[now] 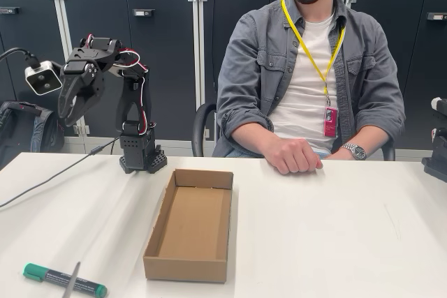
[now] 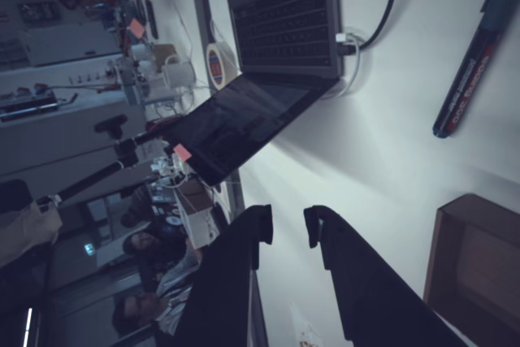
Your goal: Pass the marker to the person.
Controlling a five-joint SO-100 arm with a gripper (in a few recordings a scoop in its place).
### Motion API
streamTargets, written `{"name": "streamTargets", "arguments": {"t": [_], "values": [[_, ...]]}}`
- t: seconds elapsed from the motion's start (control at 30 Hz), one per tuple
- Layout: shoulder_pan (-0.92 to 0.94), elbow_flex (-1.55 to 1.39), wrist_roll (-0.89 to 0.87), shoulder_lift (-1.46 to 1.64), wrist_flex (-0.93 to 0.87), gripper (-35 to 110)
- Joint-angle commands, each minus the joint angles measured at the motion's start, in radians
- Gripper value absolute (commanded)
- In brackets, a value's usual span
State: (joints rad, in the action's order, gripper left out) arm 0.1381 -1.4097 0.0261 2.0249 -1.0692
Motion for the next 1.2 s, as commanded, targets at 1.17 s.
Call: {"name": "streamTargets", "arguments": {"t": [1.17], "values": [[-0.051, 0.499, -0.003, -0.816, -0.201, 25]]}}
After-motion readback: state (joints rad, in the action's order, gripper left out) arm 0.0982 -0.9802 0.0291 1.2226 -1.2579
